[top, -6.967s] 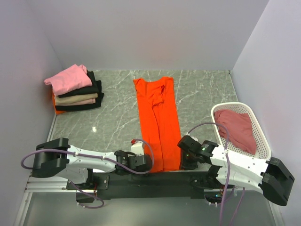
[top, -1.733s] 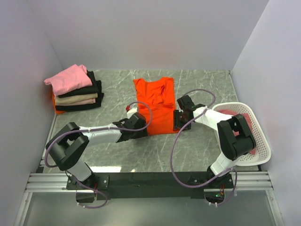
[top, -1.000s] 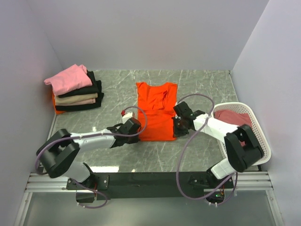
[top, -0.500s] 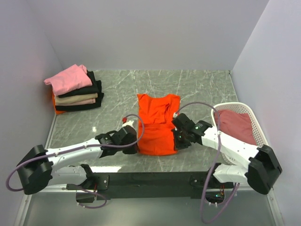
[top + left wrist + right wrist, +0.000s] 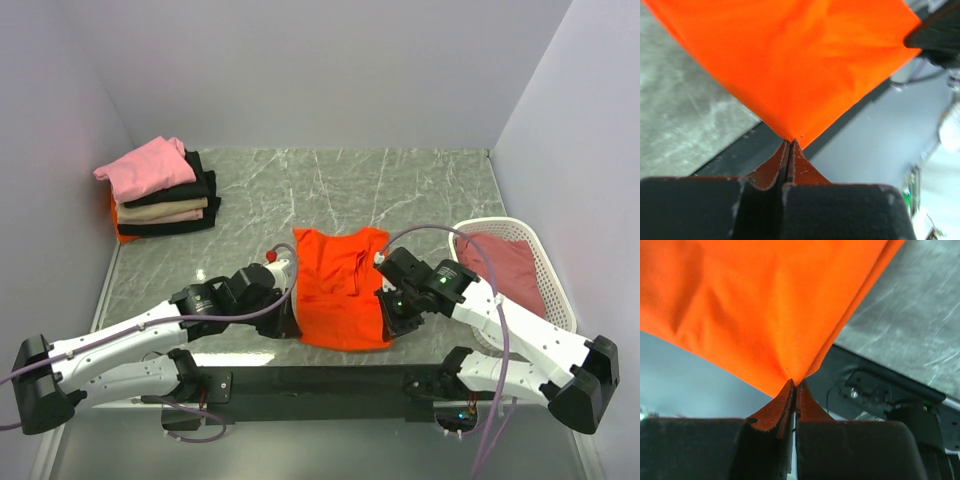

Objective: Fold and stack the t-shirts
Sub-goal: Fold the tshirt

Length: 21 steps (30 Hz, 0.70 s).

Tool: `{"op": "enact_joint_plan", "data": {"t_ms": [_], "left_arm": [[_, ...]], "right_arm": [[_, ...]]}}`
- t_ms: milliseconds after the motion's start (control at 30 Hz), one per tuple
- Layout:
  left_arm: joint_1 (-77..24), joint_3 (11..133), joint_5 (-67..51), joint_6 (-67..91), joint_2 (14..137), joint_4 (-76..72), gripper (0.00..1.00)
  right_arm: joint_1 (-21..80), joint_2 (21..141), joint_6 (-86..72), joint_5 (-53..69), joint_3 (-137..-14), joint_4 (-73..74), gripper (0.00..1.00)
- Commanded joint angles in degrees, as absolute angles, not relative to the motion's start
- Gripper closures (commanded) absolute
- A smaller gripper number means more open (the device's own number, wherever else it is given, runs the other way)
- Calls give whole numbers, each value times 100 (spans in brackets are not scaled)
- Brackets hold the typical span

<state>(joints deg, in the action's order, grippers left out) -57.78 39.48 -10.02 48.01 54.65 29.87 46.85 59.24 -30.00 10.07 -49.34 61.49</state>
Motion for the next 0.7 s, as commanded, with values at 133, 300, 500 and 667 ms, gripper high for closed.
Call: {"op": "enact_joint_plan", "data": {"t_ms": [133, 300, 500, 667], "left_arm": [[-5871, 4447, -1732, 4465, 5011, 3059, 99], [-5871, 4587, -934, 4596, 5080, 2735, 99], [-5871, 4649, -124, 4878, 5194, 2215, 99], [-5757, 4781, 273, 4790, 5483, 1943, 99]], "right_arm": [[4781, 5607, -2725, 1424, -5606, 6943, 100], [4772, 5843, -2821, 679, -6055, 6908, 100], [4624, 6204, -2795, 18, -6504, 6628, 100], [4228, 6416, -2602, -246, -6688, 6443, 100]]}}
